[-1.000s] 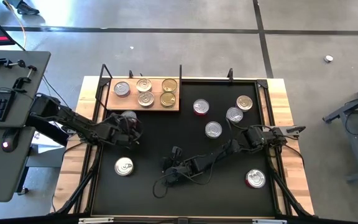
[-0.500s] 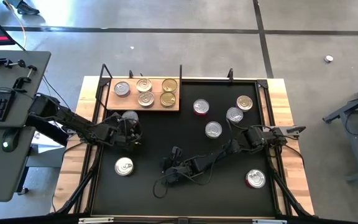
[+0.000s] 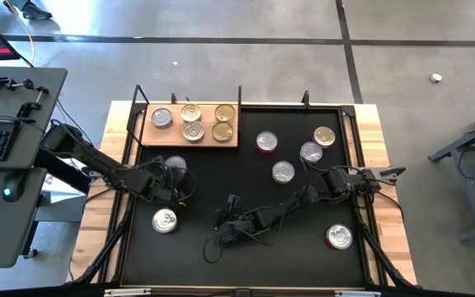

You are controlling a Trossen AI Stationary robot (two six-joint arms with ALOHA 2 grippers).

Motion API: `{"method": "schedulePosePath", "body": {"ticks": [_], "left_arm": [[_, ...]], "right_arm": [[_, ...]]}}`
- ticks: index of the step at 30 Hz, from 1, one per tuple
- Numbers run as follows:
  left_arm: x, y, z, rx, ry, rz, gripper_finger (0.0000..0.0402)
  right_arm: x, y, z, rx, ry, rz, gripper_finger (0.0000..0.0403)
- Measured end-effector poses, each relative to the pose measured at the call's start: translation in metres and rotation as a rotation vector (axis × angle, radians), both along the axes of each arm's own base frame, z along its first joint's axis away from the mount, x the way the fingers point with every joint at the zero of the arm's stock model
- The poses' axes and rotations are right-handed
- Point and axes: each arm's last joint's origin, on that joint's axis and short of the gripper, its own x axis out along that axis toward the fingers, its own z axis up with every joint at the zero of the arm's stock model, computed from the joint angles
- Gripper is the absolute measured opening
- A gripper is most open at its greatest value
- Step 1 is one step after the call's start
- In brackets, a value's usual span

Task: Stack canned seafood by type on shelf
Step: Put the red tuna can on the shelf aligned with the other red tuna can

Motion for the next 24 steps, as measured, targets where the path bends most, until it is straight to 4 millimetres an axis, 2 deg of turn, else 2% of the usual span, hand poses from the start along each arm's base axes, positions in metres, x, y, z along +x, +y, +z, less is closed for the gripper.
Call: {"method": "schedulePosePath", "body": {"ticks": [7, 12, 20, 24], "left_arm": [[-0.001, 0.001, 0.001, 0.049, 0.028, -0.017, 0.0004], [0.002, 0.002, 0.003, 0.062, -0.03, 0.017, 0.0007], [0.009, 0.023, 0.002, 0.022, -0.039, 0.133, 0.011], [0.01, 0.041, -0.007, -0.046, -0.02, 0.174, 0.0138]], "right_arm": [[0.0, 0.0, 0.0, 0.0, -0.001, 0.0, 0.0], [0.002, 0.0, 0.002, -0.009, -0.019, 0.012, 0.0], [0.003, 0.008, 0.011, -0.051, -0.075, 0.075, 0.0], [-0.002, 0.018, 0.035, -0.068, -0.099, 0.114, 0.0]]}}
